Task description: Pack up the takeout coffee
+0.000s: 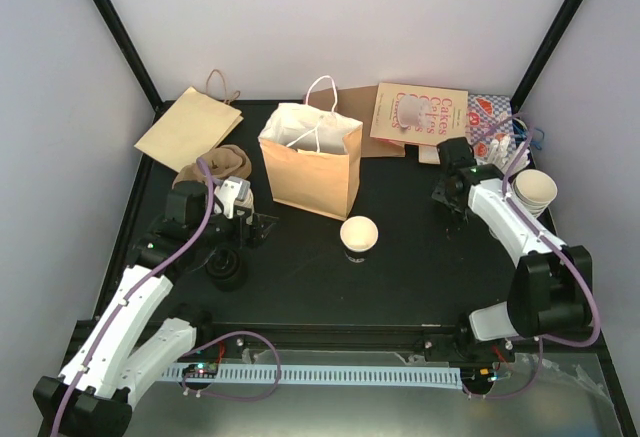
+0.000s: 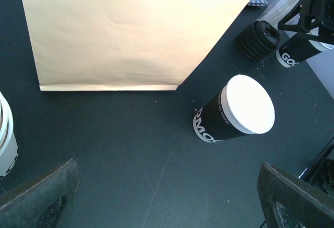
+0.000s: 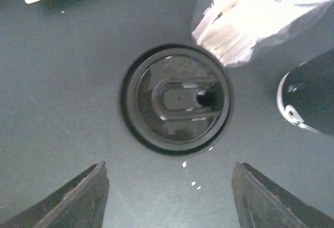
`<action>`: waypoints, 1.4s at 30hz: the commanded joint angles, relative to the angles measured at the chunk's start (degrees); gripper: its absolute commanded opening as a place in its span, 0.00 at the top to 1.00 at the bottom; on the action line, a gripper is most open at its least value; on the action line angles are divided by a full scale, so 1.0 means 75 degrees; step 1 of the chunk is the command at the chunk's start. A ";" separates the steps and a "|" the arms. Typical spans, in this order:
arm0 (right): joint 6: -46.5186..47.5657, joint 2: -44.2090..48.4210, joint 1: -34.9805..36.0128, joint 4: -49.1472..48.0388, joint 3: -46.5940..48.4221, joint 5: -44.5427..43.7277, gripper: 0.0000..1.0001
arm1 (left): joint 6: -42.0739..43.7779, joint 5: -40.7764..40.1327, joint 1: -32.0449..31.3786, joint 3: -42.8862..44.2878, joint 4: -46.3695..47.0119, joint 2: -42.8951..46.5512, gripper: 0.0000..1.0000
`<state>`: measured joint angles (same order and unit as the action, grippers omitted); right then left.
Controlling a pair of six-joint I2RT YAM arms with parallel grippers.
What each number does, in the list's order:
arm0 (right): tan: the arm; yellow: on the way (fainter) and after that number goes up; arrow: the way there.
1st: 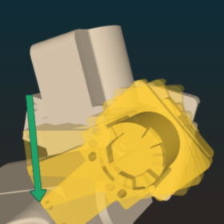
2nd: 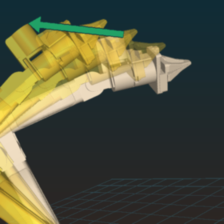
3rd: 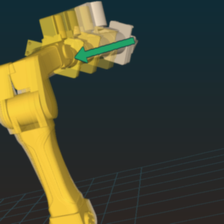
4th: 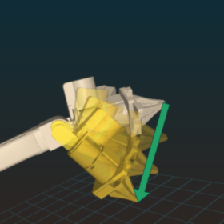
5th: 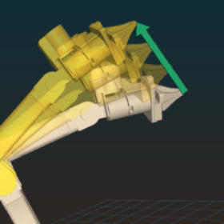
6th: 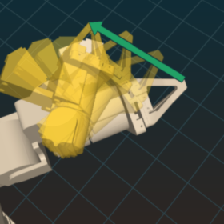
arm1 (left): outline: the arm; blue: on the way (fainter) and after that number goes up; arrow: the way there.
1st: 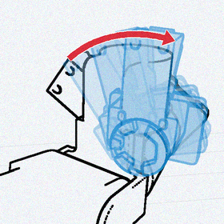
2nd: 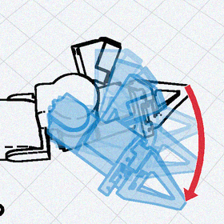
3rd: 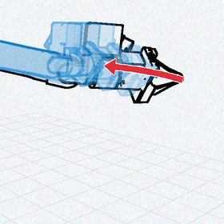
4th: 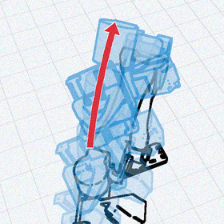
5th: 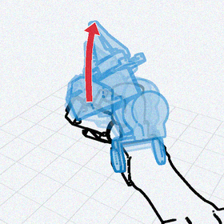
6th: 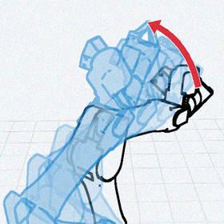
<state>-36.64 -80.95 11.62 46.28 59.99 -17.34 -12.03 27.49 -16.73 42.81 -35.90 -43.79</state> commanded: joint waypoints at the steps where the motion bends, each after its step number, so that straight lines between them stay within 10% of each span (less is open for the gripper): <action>1: -0.0800 -0.0180 -0.0306 -0.0406 0.0006 -0.0578 0.39 | 0.0096 0.0139 -0.0043 0.0023 0.0171 0.0152 0.05; 14: -0.0853 -0.0290 -0.0760 -0.1400 -0.0651 -0.0714 0.60 | 0.0107 0.0141 -0.0054 0.0023 0.0170 0.0224 0.05; 42: -0.0571 -0.0100 -0.0981 -0.3273 -0.1892 -0.1076 0.68 | 0.0116 0.0135 -0.0054 0.0011 0.0193 0.0249 0.04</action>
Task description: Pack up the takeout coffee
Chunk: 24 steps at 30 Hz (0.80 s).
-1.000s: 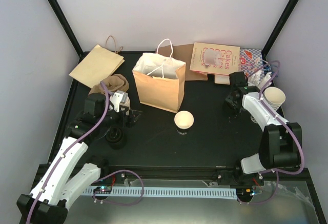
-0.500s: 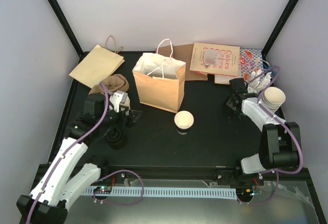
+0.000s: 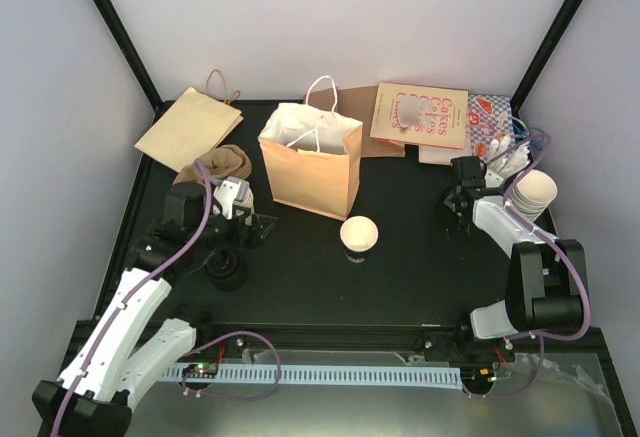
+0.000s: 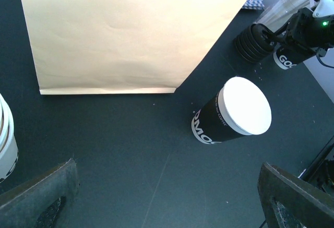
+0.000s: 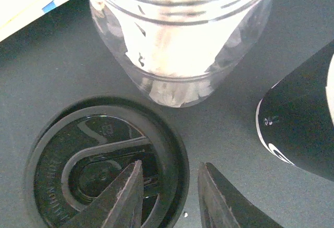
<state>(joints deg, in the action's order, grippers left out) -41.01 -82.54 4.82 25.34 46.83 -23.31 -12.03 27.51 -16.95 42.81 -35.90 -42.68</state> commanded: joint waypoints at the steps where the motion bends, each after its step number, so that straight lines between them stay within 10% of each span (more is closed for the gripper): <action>1: 0.0008 0.0077 -0.0078 -0.0494 -0.0138 -0.0280 0.69 | 0.0119 0.0125 -0.0025 0.0011 0.0184 0.0091 0.04; 13: 0.0072 0.0227 -0.0104 -0.0530 -0.0253 -0.0189 0.97 | 0.0119 0.0172 -0.0025 0.0011 0.0195 0.0077 0.04; 24: 0.0376 0.0750 -0.0060 -0.0356 -0.0381 0.0500 0.99 | 0.0116 0.0190 -0.0025 0.0011 0.0213 0.0065 0.04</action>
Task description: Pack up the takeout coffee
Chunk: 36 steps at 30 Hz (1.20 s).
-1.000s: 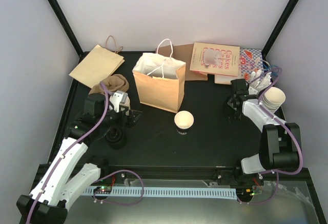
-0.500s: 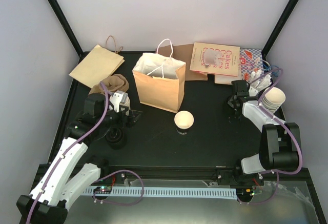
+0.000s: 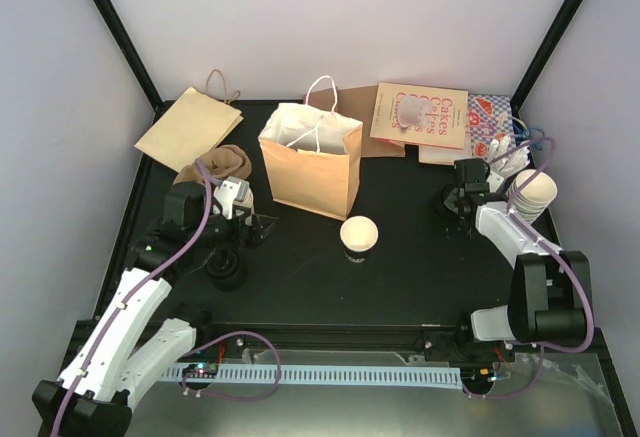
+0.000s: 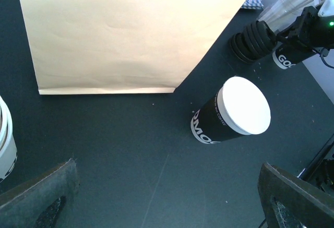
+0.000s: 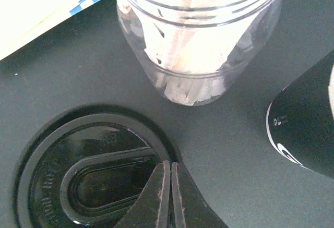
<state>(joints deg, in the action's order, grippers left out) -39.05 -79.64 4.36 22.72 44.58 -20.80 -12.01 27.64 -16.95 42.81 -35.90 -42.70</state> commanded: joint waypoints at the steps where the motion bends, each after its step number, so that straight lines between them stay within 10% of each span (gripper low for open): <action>1: 0.0131 0.0443 0.0023 0.0067 -0.0078 0.0198 0.99 | 0.0119 0.0172 -0.0025 0.0011 0.0206 0.0068 0.04; 10: 0.0445 0.0653 0.0239 0.0489 -0.0022 0.0310 0.97 | 0.0123 0.0181 -0.0025 0.0008 0.0217 0.0053 0.04; 14: 0.0574 0.0493 0.0239 0.0659 0.0226 0.0245 0.65 | 0.0113 0.0191 -0.0024 0.0008 0.0211 0.0068 0.04; 19: 0.0505 0.0242 0.0227 0.0498 0.0439 0.0475 0.49 | 0.0123 0.0202 -0.0025 0.0011 0.0205 0.0079 0.04; 36: 0.0776 -0.0054 -0.0625 -0.0486 0.0264 0.1624 0.63 | 0.0148 0.0238 -0.0025 -0.0001 0.0214 0.0092 0.04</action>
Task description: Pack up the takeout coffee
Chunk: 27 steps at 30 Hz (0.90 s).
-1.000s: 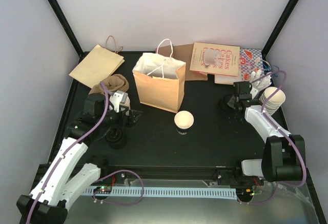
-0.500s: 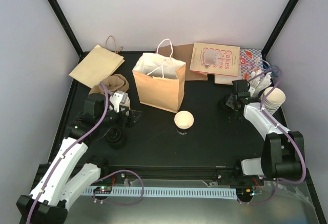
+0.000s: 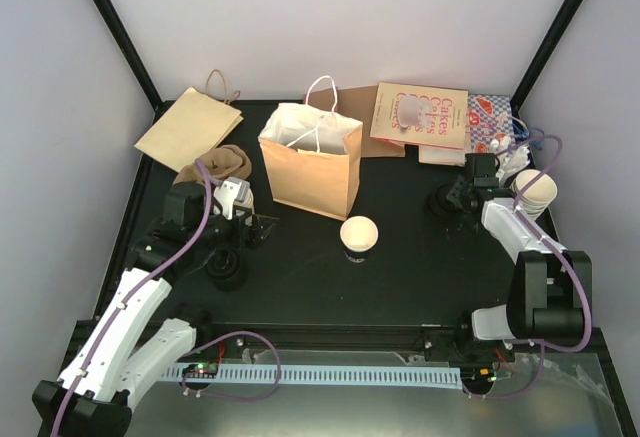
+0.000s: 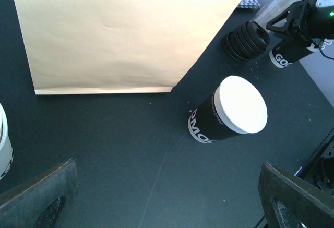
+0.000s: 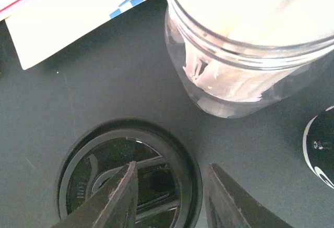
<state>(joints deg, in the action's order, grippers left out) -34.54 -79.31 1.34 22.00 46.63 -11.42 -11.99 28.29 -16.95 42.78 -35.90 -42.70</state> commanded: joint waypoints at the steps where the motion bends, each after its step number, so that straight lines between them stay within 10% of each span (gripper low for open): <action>1: 0.0203 -0.0107 -0.0281 -0.0415 -0.0042 0.0420 0.63 | 0.0145 0.0151 -0.0025 0.0002 0.0215 0.0091 0.04; 19: 0.0485 -0.0580 -0.0471 -0.0798 -0.0125 0.1229 0.70 | 0.0138 0.0144 -0.0025 -0.0001 0.0220 0.0080 0.04; 27: 0.0567 -0.0548 -0.0461 -0.0726 -0.0092 0.1232 0.89 | 0.0134 0.0159 -0.0025 -0.0009 0.0224 0.0068 0.03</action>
<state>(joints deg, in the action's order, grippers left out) -30.79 -83.42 -1.76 17.52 46.04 -2.63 -11.99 28.40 -16.95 42.78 -35.90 -42.70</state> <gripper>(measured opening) 0.178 0.965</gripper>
